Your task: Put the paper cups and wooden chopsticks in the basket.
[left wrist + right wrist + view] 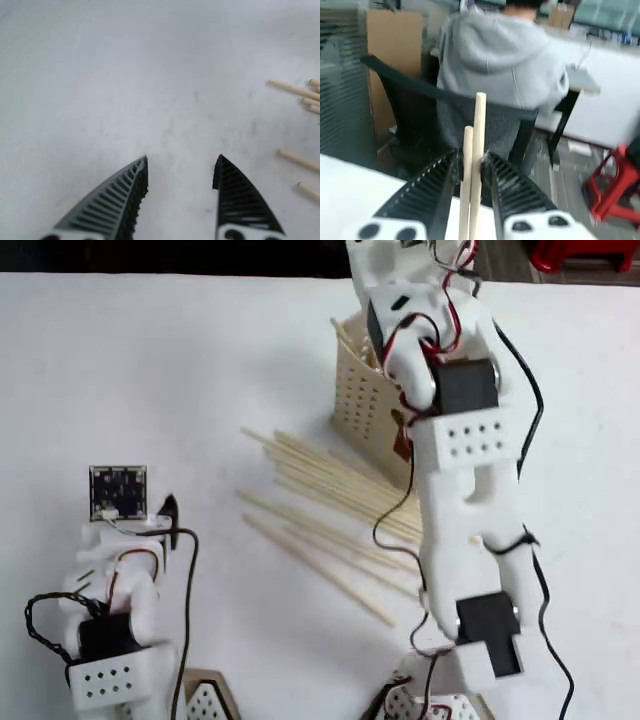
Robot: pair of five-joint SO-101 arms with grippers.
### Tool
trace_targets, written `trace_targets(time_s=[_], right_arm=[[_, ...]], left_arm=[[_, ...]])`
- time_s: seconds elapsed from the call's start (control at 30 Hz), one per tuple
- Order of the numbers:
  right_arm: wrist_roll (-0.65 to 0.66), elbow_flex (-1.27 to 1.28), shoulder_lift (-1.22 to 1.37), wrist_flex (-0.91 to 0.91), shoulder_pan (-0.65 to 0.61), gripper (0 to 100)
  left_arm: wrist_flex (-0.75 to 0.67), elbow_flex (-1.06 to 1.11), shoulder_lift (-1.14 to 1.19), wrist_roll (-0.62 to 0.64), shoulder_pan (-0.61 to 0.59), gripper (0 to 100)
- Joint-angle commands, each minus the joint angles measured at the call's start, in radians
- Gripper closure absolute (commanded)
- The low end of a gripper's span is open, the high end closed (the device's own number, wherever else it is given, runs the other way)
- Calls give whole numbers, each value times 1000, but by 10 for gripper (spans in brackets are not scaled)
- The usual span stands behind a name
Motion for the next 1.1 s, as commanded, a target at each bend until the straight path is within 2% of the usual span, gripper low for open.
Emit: trace_targets(time_s=[0.0, 0.13, 0.23, 0.53, 0.7, 0.87, 1.07], right_arm=[[-29, -17, 56, -33, 31, 974], [-34, -21, 74, -18, 35, 923], [-34, -25, 2, 84, 27, 875], [-26, -17, -240, 469, 15, 932], [-25, -15, -300, 700, 59, 979], [-25, -3, -305, 862, 124, 981], [-25, 160, -363, 865, 157, 981]], left_arm=[[-26, -3, -10, 3, 24, 783], [-26, -3, -10, 3, 25, 783], [-26, -3, -10, 3, 25, 783], [-87, 28, -10, 3, 25, 783], [-75, -40, -7, 3, 25, 782], [8, -167, -5, -9, 64, 779], [160, -310, -2, -153, 217, 782]])
